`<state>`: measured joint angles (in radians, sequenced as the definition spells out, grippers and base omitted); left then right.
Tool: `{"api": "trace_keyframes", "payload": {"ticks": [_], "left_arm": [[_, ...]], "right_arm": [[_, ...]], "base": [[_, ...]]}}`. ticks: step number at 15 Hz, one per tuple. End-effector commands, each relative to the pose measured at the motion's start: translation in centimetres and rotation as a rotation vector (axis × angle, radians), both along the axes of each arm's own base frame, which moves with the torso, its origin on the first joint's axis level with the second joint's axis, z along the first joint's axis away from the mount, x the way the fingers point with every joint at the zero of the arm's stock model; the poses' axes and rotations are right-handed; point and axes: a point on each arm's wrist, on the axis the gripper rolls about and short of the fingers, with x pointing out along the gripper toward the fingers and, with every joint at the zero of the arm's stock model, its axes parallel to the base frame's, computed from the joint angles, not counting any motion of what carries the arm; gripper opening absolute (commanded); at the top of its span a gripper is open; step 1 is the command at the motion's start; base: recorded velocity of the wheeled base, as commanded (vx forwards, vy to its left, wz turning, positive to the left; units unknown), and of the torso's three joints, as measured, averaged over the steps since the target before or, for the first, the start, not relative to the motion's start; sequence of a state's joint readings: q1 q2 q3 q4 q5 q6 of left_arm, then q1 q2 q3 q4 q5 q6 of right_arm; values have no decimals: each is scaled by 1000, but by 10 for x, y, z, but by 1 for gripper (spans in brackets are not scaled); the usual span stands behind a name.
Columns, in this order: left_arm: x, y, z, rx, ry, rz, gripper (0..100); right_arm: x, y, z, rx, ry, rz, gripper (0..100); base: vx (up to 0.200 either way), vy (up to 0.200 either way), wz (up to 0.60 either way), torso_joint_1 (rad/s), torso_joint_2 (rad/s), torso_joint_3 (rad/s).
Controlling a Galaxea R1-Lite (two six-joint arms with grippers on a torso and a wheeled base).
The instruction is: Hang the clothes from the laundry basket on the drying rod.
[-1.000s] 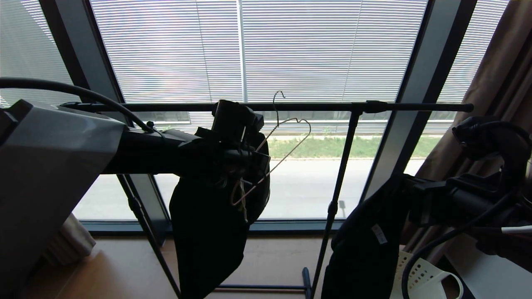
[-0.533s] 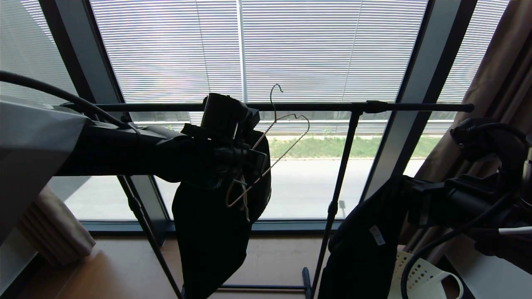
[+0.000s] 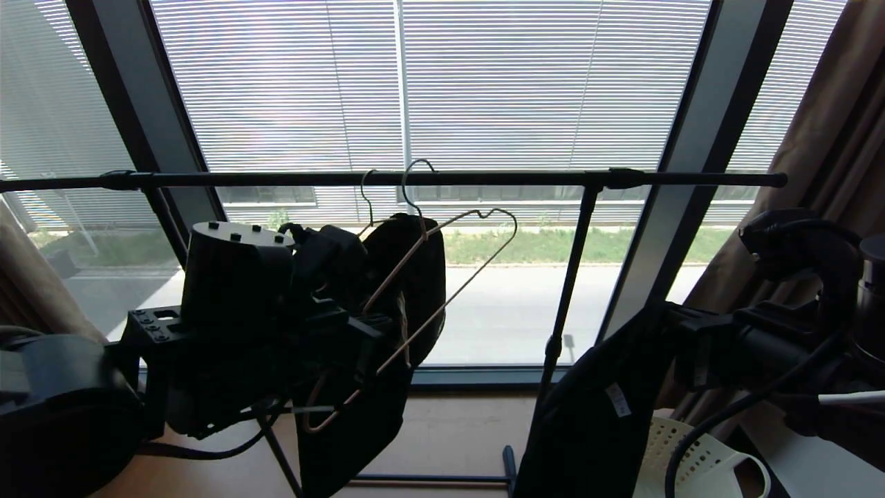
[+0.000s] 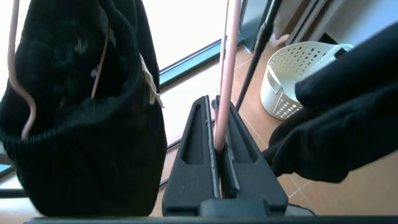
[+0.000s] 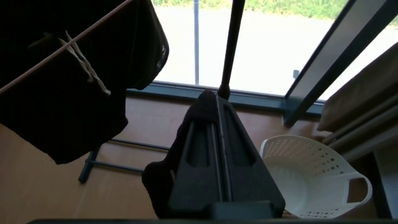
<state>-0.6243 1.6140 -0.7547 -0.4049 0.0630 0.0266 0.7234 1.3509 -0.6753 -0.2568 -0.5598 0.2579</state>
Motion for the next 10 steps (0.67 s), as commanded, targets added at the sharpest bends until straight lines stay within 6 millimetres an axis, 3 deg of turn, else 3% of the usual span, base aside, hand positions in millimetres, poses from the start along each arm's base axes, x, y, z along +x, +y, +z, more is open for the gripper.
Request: {"api": "trace_keyframes", "payload": {"ticks": [1,4,5,10], "left_arm": [[-47,23,-4,-48,-70,-43,0],[-71,32,-22,-61,-52,-126,0],[-71,32,-22,-61,-52,-126,0],[-96,47,-48,18,-13,-388,0]], "right_arm": [[0,0,-4,-22,13,-2,0],[7,-1,-6,-152,4,-24,0],[7,-1,-6,-152,4,-24,0],[38,8,-6,-279,-5,-120,0]], "base": [[0,0,0,0,0,0],[0,0,0,0,0,0],[0,0,0,0,0,0],[0,0,0,0,0,0]]}}
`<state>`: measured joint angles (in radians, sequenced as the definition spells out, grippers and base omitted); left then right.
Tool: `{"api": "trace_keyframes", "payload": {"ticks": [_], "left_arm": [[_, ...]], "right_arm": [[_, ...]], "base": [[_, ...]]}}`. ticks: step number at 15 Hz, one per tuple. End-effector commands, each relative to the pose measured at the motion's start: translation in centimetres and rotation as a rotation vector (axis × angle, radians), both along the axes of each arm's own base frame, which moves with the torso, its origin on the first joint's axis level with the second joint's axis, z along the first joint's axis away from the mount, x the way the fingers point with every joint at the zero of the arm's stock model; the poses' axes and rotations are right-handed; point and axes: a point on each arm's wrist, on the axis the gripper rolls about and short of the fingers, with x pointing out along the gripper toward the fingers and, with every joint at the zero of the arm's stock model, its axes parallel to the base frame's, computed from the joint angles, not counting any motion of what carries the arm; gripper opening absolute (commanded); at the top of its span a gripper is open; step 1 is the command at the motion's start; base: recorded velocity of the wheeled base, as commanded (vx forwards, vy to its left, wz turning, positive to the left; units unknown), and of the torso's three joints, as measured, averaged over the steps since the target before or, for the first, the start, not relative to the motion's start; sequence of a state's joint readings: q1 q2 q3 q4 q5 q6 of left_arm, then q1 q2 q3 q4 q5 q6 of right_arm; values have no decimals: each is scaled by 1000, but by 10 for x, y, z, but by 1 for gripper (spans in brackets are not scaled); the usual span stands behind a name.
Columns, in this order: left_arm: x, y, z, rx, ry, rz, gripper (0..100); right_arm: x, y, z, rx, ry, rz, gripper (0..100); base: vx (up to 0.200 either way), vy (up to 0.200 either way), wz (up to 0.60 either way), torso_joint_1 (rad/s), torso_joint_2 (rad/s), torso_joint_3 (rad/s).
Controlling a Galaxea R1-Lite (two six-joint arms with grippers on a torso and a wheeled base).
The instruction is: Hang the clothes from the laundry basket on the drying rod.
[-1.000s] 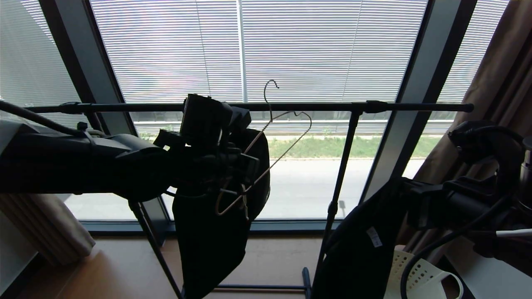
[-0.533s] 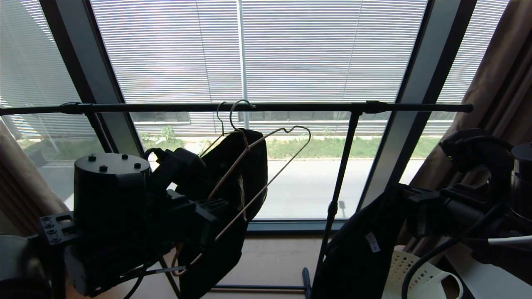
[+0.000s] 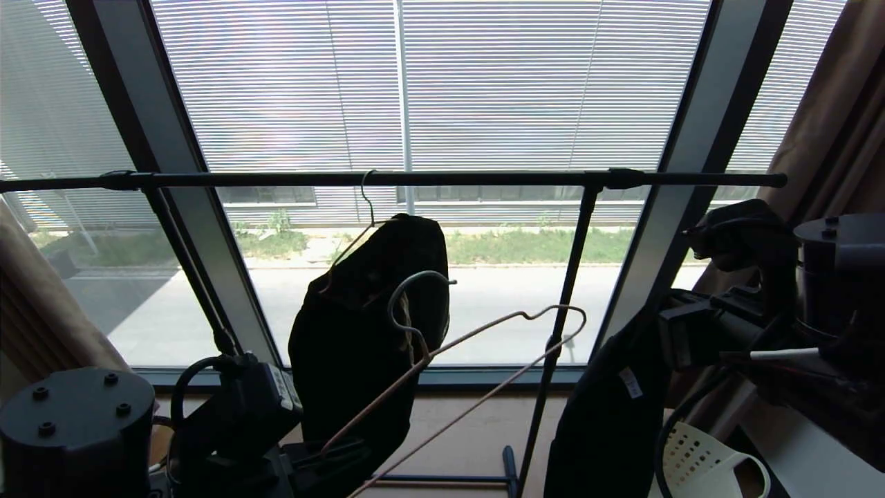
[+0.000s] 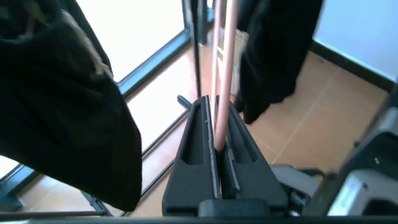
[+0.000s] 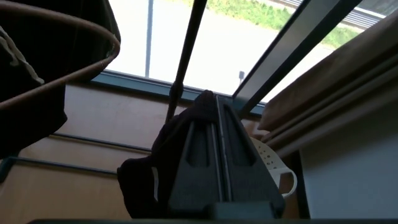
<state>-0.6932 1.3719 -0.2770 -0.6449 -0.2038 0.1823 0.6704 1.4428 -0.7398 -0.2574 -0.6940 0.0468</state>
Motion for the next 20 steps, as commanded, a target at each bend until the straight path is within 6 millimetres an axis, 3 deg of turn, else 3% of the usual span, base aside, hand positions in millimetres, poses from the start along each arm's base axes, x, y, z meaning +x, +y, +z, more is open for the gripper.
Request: {"api": "trace_keyframes", "payload": {"ticks": [1,9,16,20], "left_arm": [[-7,5,-6,16,4,-23,0],[-5,3,-8,17,21,-47,0],[11,-10,-17,-7,-7,-39,0],[16,-7,-17,-6,-6,-13,0]], "right_arm": [[16,7,-3,-24,13,-25,0],[35,25,-6,-6,-25,-33,0],[23,42,-6,-13,-31,24,0],[17,46,-6,-9,-32,46,0]], "base": [[0,0,0,0,0,0],[0,0,0,0,0,0],[0,0,0,0,0,0],[0,0,0,0,0,0]]}}
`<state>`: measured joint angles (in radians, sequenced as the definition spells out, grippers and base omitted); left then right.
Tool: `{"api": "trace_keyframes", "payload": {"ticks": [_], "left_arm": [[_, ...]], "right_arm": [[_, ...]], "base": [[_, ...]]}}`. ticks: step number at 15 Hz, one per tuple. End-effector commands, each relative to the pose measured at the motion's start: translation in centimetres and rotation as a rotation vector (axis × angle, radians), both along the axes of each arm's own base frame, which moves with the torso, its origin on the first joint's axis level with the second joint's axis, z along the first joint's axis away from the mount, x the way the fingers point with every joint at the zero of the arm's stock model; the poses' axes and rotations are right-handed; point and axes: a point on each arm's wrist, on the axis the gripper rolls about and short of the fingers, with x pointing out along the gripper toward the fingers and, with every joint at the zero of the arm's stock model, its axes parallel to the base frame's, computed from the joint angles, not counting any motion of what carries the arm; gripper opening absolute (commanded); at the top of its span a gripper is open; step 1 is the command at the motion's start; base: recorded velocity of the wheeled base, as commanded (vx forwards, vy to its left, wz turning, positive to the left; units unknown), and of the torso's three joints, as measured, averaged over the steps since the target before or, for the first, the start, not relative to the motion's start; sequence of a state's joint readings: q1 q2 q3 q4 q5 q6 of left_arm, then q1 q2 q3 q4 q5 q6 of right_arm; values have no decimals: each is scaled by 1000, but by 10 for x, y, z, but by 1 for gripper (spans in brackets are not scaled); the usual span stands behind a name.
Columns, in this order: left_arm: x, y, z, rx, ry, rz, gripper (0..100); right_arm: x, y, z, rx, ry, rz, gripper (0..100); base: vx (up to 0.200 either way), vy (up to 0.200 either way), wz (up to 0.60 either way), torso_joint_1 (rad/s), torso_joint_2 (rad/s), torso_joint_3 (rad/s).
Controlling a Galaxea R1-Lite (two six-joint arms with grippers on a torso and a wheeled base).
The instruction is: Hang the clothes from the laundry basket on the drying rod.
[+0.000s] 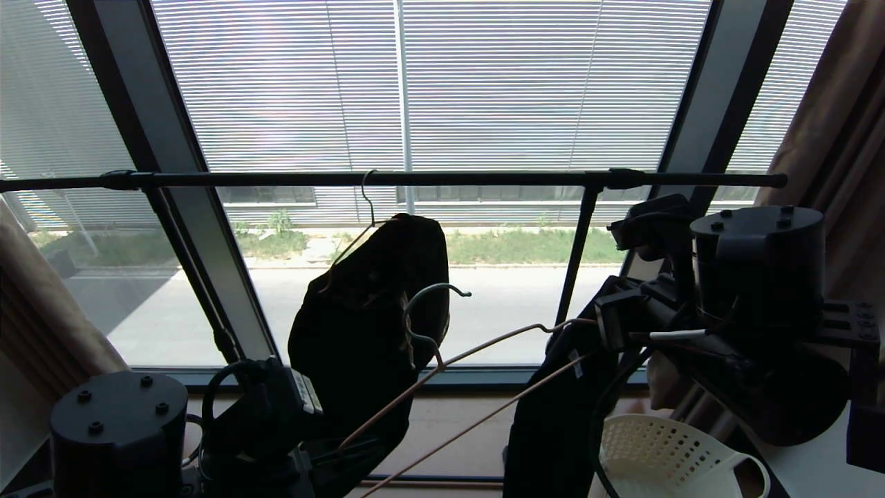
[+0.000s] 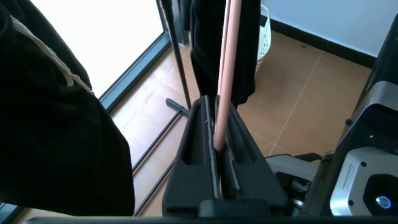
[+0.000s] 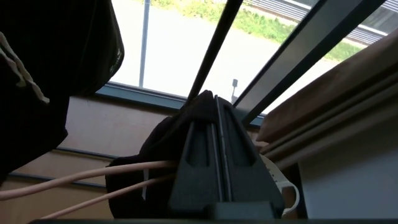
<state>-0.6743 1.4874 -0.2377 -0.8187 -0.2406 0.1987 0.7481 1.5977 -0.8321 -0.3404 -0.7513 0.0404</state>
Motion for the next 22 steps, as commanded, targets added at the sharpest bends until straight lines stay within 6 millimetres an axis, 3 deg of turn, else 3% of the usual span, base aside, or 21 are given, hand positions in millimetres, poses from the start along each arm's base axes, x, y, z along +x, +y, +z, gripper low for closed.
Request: {"api": "trace_keyframes", "payload": {"ticks": [1,11,16,22], "left_arm": [[5,0,-3,9,10,16,0],[19,-2,-12,1,-2,54,0],[21,-2,-15,9,9,59,0],[23,-2,-16,10,12,65,0]], "right_arm": [[-7,6,0,0,1,34,0],[-30,33,3,48,-36,162,0],[-45,69,-1,115,-86,278,0],[-55,93,-1,145,-98,344,0]], "base": [[0,0,0,0,0,0],[0,0,0,0,0,0],[0,0,0,0,0,0],[0,0,0,0,0,0]]}}
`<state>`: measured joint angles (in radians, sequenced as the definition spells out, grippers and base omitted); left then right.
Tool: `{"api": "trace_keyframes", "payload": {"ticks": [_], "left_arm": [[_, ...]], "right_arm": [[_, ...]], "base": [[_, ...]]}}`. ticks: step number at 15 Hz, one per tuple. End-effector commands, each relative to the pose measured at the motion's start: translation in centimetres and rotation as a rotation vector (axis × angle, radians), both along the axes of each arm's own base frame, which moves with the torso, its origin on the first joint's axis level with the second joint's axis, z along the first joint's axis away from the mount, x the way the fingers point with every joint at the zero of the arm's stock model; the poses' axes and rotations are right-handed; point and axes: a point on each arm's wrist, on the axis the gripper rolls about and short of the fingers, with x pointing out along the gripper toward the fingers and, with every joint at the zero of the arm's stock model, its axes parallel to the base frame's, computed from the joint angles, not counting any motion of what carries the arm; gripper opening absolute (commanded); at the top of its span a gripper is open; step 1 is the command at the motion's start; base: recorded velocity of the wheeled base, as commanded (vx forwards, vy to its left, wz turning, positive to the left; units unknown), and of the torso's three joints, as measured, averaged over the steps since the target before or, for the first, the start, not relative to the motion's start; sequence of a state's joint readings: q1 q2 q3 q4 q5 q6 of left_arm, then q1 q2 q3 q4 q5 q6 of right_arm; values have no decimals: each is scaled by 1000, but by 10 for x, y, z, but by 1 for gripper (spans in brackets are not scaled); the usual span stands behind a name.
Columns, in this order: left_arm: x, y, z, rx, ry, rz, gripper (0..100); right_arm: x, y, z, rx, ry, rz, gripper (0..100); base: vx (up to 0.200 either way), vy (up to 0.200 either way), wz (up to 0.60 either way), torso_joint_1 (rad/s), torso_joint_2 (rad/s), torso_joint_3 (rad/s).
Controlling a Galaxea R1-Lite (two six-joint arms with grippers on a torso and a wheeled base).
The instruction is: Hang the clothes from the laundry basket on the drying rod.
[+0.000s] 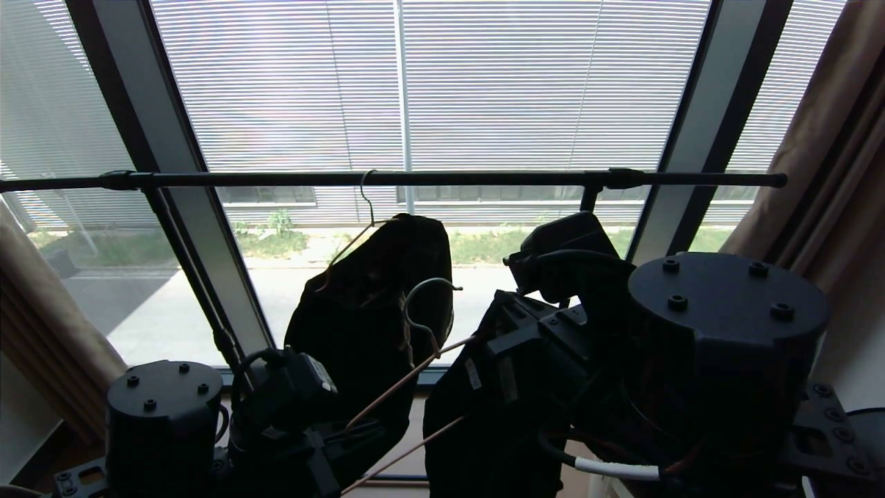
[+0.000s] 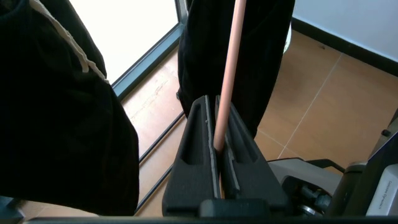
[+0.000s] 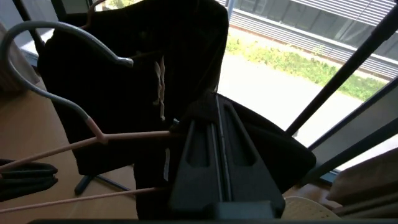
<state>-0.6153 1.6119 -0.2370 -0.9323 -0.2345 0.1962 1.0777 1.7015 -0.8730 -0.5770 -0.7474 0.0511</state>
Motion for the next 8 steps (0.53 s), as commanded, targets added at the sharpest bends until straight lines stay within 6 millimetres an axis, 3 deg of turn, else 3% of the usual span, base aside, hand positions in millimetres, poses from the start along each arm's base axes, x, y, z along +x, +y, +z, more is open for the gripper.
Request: {"api": "trace_keyframes", "payload": {"ticks": [1,8], "left_arm": [[1,0,-1,2,3,0,0],[3,1,-3,6,8,14,0]], "right_arm": [[-3,9,-3,12,4,20,0],[-14,30,-4,40,10,73,0]], "base": [[0,0,0,0,0,0],[0,0,0,0,0,0]]}}
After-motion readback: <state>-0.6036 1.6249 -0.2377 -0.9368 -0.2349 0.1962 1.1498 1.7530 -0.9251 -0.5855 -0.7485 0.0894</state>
